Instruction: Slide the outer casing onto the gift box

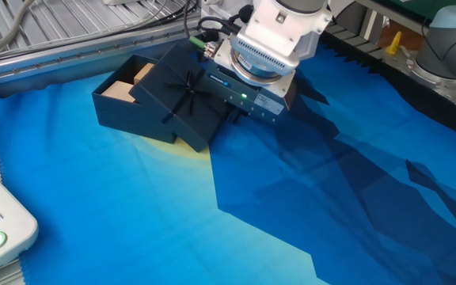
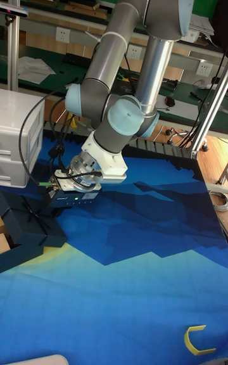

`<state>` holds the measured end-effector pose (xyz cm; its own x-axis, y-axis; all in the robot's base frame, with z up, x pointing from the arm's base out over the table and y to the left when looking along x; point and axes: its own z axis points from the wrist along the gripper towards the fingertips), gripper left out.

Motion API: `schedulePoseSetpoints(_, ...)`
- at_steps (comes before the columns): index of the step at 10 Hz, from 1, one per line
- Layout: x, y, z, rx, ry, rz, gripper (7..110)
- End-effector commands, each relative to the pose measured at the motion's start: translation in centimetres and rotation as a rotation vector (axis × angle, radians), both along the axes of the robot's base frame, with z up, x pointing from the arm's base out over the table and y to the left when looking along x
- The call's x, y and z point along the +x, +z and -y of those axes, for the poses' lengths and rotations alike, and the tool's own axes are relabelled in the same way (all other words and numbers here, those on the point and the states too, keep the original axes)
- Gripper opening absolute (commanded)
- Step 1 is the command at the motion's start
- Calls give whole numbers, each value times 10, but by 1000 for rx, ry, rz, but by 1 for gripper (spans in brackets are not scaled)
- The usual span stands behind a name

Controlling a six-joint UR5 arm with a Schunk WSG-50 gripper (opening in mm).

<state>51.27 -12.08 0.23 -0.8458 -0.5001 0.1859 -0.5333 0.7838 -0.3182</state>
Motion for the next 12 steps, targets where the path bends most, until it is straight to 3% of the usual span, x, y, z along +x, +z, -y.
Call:
schedulePoseSetpoints(1, 0, 2, 4, -5, -37, -1, 7)
schedulePoseSetpoints(6, 12, 2, 13, -31, -1, 17, 7)
schedulePoseSetpoints(9, 14, 12, 19, -73, 26, 24, 7)
schedulePoseSetpoints(12, 24, 24, 35, -163, 57, 45, 7)
